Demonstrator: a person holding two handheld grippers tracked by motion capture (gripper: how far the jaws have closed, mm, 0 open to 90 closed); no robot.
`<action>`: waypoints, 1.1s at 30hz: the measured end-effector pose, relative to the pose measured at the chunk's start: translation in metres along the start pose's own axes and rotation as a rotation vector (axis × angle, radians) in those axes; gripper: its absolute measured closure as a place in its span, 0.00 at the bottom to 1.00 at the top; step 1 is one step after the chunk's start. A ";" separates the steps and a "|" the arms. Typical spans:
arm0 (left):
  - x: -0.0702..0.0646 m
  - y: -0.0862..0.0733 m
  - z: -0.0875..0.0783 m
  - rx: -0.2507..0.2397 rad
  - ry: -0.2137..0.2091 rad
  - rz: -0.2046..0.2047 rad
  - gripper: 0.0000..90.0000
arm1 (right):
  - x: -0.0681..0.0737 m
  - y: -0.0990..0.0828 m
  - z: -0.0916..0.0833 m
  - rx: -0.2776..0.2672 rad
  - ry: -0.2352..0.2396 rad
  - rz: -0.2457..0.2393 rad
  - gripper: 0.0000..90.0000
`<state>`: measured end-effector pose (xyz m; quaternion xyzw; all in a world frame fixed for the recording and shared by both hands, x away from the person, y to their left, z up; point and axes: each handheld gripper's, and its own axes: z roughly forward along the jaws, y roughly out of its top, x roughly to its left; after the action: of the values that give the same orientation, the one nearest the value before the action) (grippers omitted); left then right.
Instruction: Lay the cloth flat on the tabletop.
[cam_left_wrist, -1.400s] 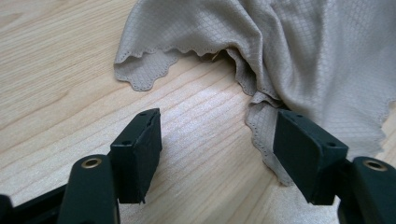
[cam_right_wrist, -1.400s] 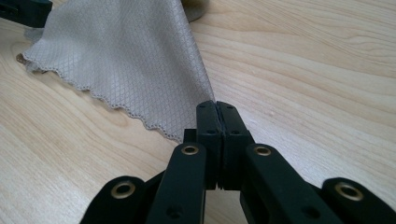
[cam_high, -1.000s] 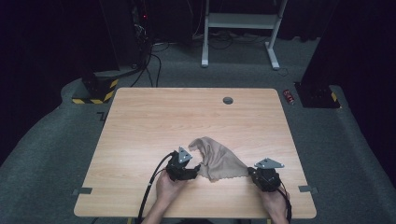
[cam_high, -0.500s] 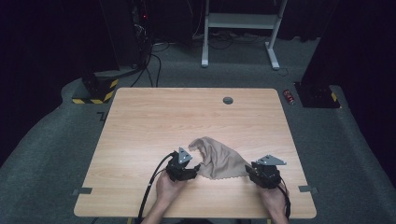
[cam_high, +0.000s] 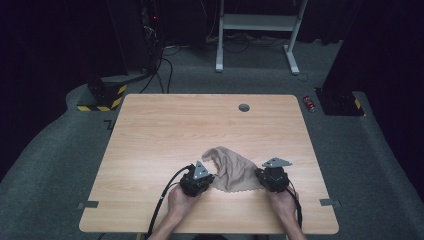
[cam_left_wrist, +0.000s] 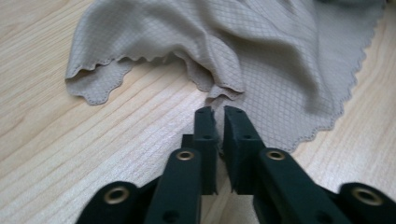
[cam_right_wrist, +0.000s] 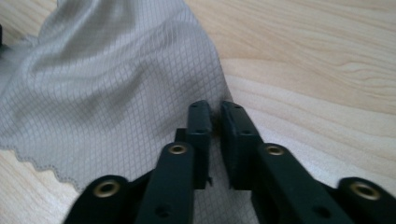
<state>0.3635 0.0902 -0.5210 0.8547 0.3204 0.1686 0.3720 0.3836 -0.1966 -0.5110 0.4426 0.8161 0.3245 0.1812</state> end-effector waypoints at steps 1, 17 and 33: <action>-0.002 0.001 0.000 0.012 0.007 0.018 0.97 | 0.000 -0.001 0.000 0.004 0.001 -0.007 0.97; 0.014 -0.024 -0.037 0.081 0.008 -0.044 0.97 | 0.007 0.008 -0.011 -0.045 0.035 -0.019 0.85; 0.030 -0.018 -0.017 0.019 0.108 -0.177 0.51 | 0.005 0.056 0.026 -0.021 0.089 0.040 0.67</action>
<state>0.3691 0.1281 -0.5216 0.8164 0.4157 0.1778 0.3593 0.4299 -0.1606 -0.4913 0.4422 0.8108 0.3558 0.1429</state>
